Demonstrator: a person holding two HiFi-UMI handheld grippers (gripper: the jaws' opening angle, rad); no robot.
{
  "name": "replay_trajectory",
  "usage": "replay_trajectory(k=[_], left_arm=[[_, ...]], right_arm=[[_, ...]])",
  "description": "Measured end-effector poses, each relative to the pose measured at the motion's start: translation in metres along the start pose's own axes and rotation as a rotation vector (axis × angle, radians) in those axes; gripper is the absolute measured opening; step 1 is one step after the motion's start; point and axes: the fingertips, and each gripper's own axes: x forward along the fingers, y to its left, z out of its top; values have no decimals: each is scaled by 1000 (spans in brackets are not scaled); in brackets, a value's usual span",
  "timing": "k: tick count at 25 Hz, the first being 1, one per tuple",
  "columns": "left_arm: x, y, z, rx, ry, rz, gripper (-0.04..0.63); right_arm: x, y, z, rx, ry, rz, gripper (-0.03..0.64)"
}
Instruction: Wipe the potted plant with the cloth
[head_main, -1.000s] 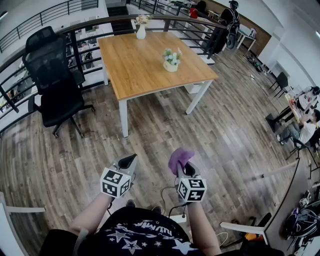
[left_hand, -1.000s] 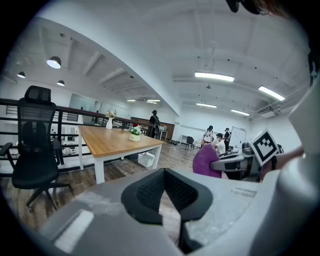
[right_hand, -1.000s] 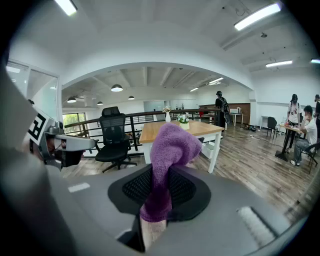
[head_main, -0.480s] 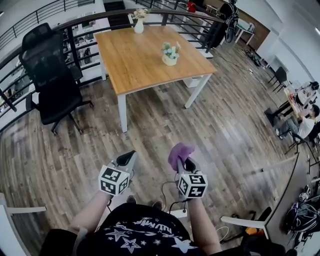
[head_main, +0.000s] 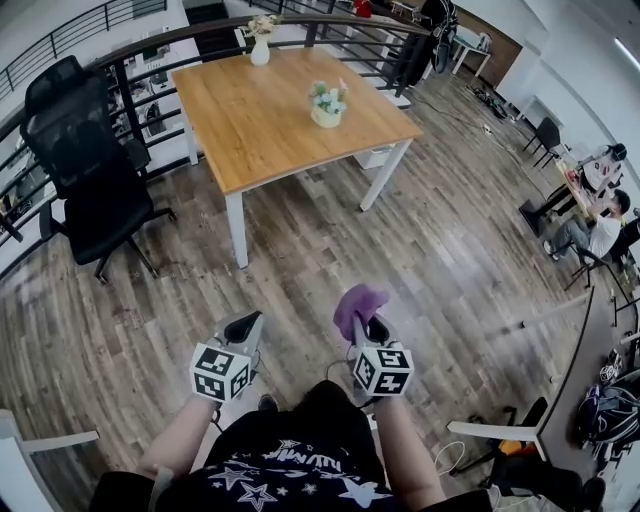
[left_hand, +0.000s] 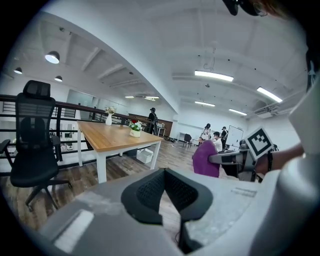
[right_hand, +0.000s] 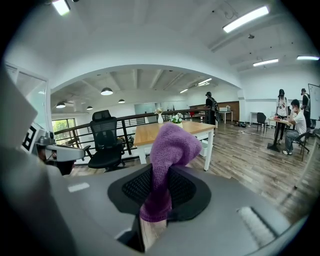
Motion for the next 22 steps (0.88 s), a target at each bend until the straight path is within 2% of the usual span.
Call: replay_trajectory(k=[7, 10, 16, 22], left_arm=[[22, 24, 4, -21, 15, 17, 2], [44, 38, 20, -8, 12, 27, 2], [110, 73, 58, 0, 0, 70, 2], [189, 82, 96, 12, -1, 74, 2]], right_arm=[[35, -25, 11, 32, 15, -17, 81], [67, -35, 25, 24, 15, 2, 81], [145, -67, 64, 28, 3, 48, 81], [210, -121, 107, 23, 8, 76, 81]])
